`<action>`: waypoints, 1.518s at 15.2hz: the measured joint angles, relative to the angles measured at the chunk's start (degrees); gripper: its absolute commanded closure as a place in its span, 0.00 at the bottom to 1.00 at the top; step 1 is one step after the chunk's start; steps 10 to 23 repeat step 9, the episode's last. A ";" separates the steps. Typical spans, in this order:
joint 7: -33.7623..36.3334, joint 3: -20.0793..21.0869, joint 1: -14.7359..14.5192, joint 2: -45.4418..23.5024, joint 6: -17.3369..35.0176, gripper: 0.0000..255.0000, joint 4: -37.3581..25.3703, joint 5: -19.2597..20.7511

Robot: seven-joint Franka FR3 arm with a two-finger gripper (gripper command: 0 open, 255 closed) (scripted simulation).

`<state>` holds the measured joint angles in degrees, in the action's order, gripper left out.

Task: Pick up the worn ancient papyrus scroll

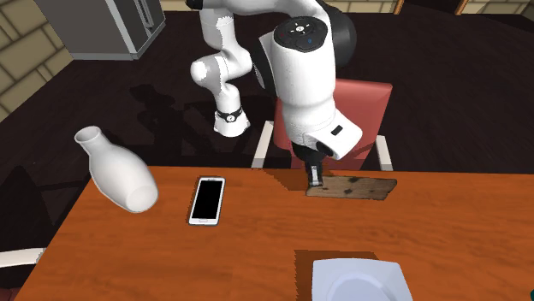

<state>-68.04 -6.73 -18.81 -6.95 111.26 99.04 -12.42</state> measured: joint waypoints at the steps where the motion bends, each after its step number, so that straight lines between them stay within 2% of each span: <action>1: 0.21 0.03 -0.04 0.11 -0.61 1.00 -0.53 0.07; 9: 1.29 -0.08 0.10 -0.04 -6.51 1.00 -6.68 0.42; 23: 1.29 -0.08 0.10 -0.04 -6.51 1.00 -6.68 0.42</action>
